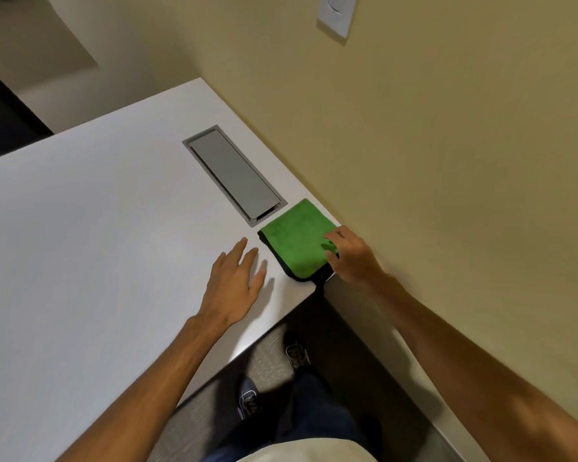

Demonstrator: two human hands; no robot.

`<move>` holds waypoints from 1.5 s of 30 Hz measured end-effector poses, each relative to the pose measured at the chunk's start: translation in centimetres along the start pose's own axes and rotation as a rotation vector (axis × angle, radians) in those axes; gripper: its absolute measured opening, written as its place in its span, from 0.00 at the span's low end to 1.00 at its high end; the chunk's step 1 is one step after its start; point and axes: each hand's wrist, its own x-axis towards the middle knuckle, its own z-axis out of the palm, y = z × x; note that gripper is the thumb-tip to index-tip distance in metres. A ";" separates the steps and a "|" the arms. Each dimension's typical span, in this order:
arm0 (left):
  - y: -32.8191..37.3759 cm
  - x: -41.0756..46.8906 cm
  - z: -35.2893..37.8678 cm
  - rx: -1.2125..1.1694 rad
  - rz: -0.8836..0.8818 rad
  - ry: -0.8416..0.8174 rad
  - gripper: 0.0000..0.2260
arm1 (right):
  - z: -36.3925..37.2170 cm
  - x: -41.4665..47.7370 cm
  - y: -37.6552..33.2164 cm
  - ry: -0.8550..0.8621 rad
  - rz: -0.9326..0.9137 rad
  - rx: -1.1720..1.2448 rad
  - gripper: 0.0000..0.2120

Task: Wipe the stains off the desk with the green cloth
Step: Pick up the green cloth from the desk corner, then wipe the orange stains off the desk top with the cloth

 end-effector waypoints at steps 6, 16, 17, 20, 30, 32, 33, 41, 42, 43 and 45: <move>1.0 5.1 3.0 0.037 0.002 -0.079 0.24 | 1.6 4.6 3.6 -0.142 0.062 0.055 0.20; -0.1 13.4 8.1 -0.040 -0.215 -0.285 0.35 | 4.1 9.3 7.3 -0.229 0.149 0.000 0.24; -0.4 13.9 8.3 -0.041 -0.237 -0.306 0.37 | 4.3 9.6 7.4 -0.228 0.162 -0.004 0.24; -1.2 15.5 8.7 -0.126 -0.329 -0.367 0.40 | 4.8 10.6 7.5 -0.223 0.181 -0.013 0.24; -2.5 17.0 9.4 -0.208 -0.442 -0.392 0.17 | 5.0 13.1 6.7 -0.148 0.367 0.139 0.20; -2.4 16.8 9.3 -0.176 -0.452 -0.381 0.20 | 4.7 13.4 6.4 -0.156 0.369 0.169 0.16; -2.2 16.6 9.2 -0.151 -0.451 -0.368 0.22 | 4.5 13.4 6.2 -0.144 0.345 0.178 0.14; -0.4 16.5 5.7 -0.242 -0.328 -0.048 0.33 | 2.8 11.1 2.9 0.140 -0.199 0.147 0.13; -0.2 16.3 5.0 -0.202 -0.280 0.001 0.34 | 2.6 11.0 2.5 0.171 -0.272 0.126 0.13; -0.1 16.0 4.3 -0.124 -0.228 0.053 0.36 | 2.3 11.0 2.2 0.206 -0.340 0.105 0.12; -0.1 15.2 3.0 0.062 -0.140 0.123 0.37 | 1.7 11.3 1.3 0.272 -0.456 0.079 0.10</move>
